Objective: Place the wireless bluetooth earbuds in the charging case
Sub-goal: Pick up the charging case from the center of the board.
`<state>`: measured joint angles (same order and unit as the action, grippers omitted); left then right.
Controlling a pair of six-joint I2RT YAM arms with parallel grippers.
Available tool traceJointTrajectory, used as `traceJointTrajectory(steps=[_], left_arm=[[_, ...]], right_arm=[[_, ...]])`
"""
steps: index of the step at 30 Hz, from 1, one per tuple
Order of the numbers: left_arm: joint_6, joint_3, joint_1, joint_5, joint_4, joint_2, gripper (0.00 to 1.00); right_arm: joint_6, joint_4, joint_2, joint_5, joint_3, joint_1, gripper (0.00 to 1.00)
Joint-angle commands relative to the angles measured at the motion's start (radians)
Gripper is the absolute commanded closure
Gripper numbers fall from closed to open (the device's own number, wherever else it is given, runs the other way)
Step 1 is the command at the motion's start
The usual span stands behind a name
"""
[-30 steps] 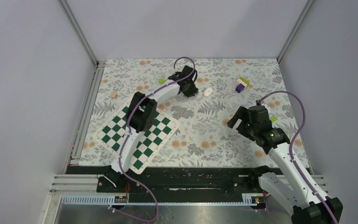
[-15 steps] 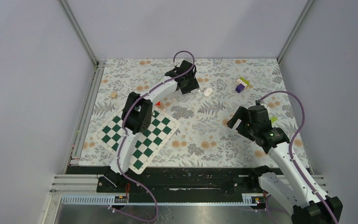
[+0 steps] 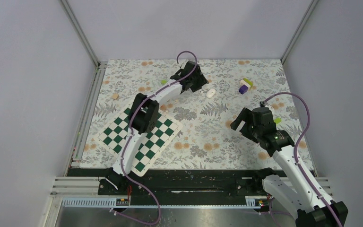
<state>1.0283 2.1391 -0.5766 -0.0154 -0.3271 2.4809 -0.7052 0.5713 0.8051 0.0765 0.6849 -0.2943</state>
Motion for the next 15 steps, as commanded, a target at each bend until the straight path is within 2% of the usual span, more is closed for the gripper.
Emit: traceJointTrajectory(steps=[1,5,15], left_arm=[[0.066,0.057,0.005,-0.035,0.123,0.035,0.47],[0.087,0.153,0.004,-0.056,0.054,0.102,0.49],[0.081,0.13,0.001,-0.035,-0.006,0.105,0.49]], right_arm=[[0.01,0.011,-0.001,0.003,0.023,0.002,0.08],[0.015,0.01,0.011,0.003,0.025,0.002,0.08],[0.021,0.009,0.02,0.003,0.025,0.002,0.08]])
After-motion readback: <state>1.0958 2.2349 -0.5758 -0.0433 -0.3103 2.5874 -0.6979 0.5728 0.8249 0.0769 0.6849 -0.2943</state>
